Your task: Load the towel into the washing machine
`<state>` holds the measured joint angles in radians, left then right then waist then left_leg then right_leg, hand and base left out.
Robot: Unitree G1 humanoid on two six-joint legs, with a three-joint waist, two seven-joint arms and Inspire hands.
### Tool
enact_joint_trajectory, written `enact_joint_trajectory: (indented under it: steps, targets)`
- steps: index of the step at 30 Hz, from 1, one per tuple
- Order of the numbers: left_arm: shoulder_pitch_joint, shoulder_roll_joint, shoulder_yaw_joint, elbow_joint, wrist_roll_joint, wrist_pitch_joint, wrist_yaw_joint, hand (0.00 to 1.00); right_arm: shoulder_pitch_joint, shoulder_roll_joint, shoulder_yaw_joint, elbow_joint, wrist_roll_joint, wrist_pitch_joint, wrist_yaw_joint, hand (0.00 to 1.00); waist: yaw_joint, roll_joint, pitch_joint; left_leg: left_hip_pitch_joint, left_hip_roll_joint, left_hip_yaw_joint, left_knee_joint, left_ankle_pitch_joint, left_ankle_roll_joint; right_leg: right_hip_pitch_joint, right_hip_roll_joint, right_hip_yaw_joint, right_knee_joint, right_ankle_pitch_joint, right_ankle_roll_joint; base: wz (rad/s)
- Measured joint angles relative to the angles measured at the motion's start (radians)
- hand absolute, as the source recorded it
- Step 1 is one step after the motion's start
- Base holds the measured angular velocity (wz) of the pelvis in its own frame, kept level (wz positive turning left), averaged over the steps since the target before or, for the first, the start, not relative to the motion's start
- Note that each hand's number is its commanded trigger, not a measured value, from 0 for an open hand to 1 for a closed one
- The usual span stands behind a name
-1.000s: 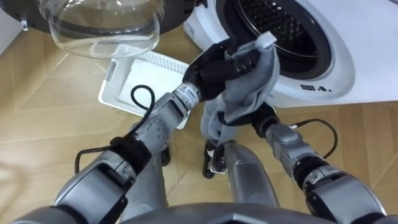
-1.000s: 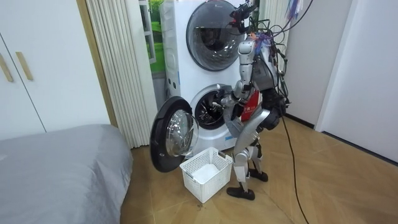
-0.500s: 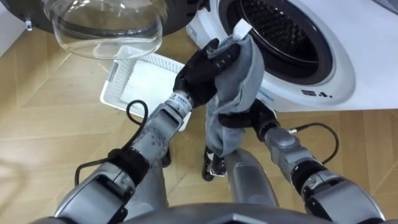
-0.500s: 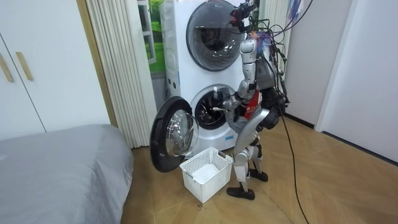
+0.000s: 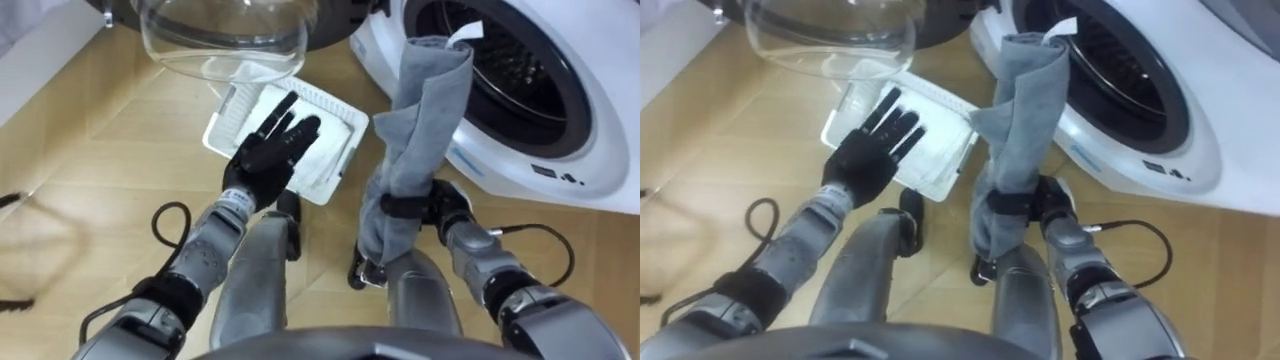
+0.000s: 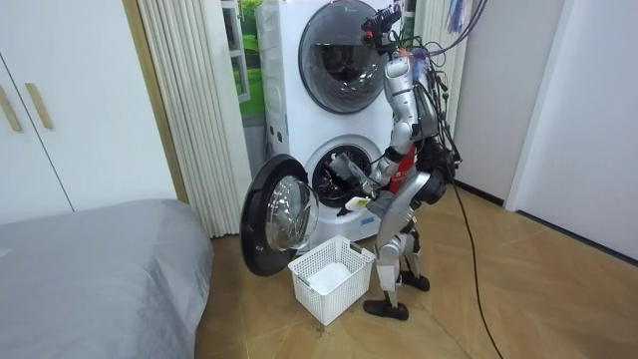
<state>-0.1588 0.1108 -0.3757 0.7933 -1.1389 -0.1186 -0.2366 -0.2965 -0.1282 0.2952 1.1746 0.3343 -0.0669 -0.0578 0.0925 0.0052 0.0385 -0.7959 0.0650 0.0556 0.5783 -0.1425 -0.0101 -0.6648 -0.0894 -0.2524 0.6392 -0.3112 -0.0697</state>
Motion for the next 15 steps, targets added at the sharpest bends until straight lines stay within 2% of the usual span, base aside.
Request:
enact_joint_trajectory:
  steps: [2,4,6,7,9,11,12,15]
  targets:
    - [-0.002,-0.005,0.002,0.017,0.036,0.000,0.028,0.00,-0.019,0.000,-0.002,0.013,0.076,0.007,0.019,1.00,0.002,-0.004,0.0037,-0.002,-0.004,-0.004,0.001,0.000,0.000,0.000,-0.003,-0.003,0.000,-0.004,0.002,0.09]
    - [-0.003,-0.006,0.001,0.017,0.062,0.000,0.043,0.00,-0.040,-0.002,-0.003,0.037,0.162,0.021,0.045,1.00,-0.002,-0.006,0.0113,-0.007,-0.007,-0.010,0.005,0.000,0.000,-0.001,-0.006,-0.010,-0.001,-0.006,0.002,0.10]
    - [-0.003,-0.005,0.001,0.017,0.062,0.004,0.061,0.00,-0.076,-0.006,-0.013,0.069,0.271,0.043,0.077,1.00,0.000,-0.007,0.0247,-0.013,-0.011,-0.015,0.008,0.001,0.002,-0.001,-0.008,-0.015,-0.001,-0.007,0.004,0.09]
    - [-0.003,-0.005,0.001,0.019,0.062,0.004,0.062,0.00,-0.083,-0.006,-0.016,0.078,0.299,0.049,0.084,1.00,0.001,-0.007,0.0272,-0.014,-0.012,-0.017,0.008,0.002,0.003,-0.001,-0.010,-0.017,0.000,-0.007,0.005,0.12]
    - [-0.005,-0.011,0.004,0.044,0.074,0.011,0.071,0.00,-0.096,-0.006,-0.057,0.115,0.383,0.081,0.117,1.00,0.003,-0.005,0.0288,-0.018,-0.026,-0.029,0.007,0.004,0.006,-0.001,-0.018,-0.022,0.005,-0.015,0.010,0.17]
    - [-0.002,-0.010,0.014,0.048,0.083,0.023,0.072,0.00,-0.096,-0.010,-0.077,0.119,0.482,0.100,0.147,1.00,0.014,-0.006,0.0290,-0.027,-0.028,-0.029,0.009,0.004,0.007,-0.010,-0.021,-0.023,0.009,-0.016,0.011,0.07]
    - [-0.001,-0.009,0.018,0.048,0.084,0.032,0.073,0.00,-0.097,-0.018,-0.088,0.119,0.548,0.111,0.170,1.00,0.017,-0.007,0.0294,-0.032,-0.037,-0.028,0.008,0.006,0.010,-0.022,-0.033,-0.024,0.025,-0.022,0.011,0.08]
    - [0.002,-0.003,0.020,0.046,0.082,0.047,0.079,0.00,-0.099,-0.033,-0.093,0.118,0.672,0.121,0.209,1.00,0.025,-0.007,0.0295,-0.034,-0.052,-0.025,0.010,0.007,0.011,-0.036,-0.052,-0.019,0.056,-0.036,0.016,0.10]
